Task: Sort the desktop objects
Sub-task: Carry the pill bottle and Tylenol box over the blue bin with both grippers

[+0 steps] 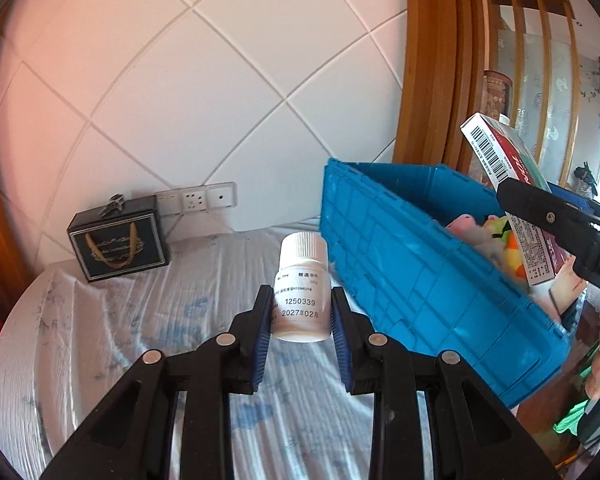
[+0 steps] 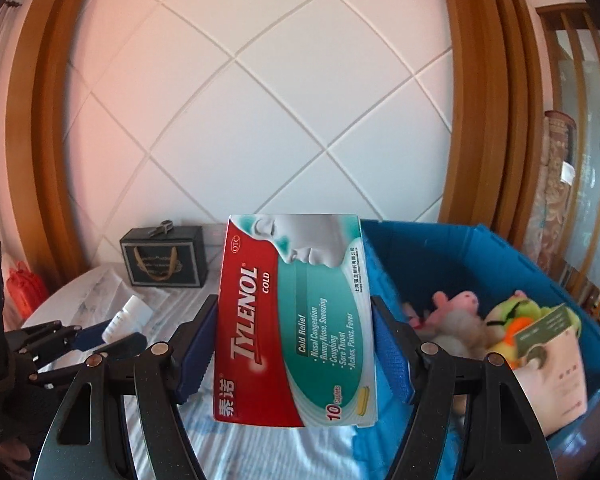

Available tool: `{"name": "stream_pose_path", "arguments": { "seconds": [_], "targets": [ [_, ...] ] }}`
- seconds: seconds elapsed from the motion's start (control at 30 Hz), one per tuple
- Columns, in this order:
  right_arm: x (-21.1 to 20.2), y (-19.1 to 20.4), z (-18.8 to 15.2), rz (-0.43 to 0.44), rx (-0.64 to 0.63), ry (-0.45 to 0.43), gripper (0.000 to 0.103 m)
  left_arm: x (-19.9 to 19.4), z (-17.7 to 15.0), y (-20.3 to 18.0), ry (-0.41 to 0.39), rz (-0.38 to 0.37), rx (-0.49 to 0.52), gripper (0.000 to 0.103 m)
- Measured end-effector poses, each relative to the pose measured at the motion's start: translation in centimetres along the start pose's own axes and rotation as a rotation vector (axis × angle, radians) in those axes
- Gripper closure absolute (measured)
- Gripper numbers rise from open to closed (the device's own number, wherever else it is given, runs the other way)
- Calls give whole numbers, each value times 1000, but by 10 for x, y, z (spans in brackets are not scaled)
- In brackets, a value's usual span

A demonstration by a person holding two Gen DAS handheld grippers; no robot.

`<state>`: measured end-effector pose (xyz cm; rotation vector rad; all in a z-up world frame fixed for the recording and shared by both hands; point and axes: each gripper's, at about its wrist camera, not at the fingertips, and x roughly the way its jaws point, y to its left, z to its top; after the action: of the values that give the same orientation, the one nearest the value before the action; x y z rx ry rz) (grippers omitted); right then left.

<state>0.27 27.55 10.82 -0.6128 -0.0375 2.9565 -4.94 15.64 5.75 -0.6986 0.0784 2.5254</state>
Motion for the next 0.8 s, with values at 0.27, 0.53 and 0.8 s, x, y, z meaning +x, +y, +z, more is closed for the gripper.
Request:
{"name": "stream_pose_path", "arguments": {
  "seconds": [0.27, 0.53, 0.8],
  "targets": [
    [-28, -153, 15, -128, -13, -41, 31, 53, 49, -141, 13, -96, 24, 75],
    [-3, -277, 16, -207, -4, 55, 31, 98, 78, -225, 109, -113, 45, 75],
    [24, -334, -10, -216, 21, 151, 31, 124, 75, -265, 176, -76, 67, 75]
  ]
}}
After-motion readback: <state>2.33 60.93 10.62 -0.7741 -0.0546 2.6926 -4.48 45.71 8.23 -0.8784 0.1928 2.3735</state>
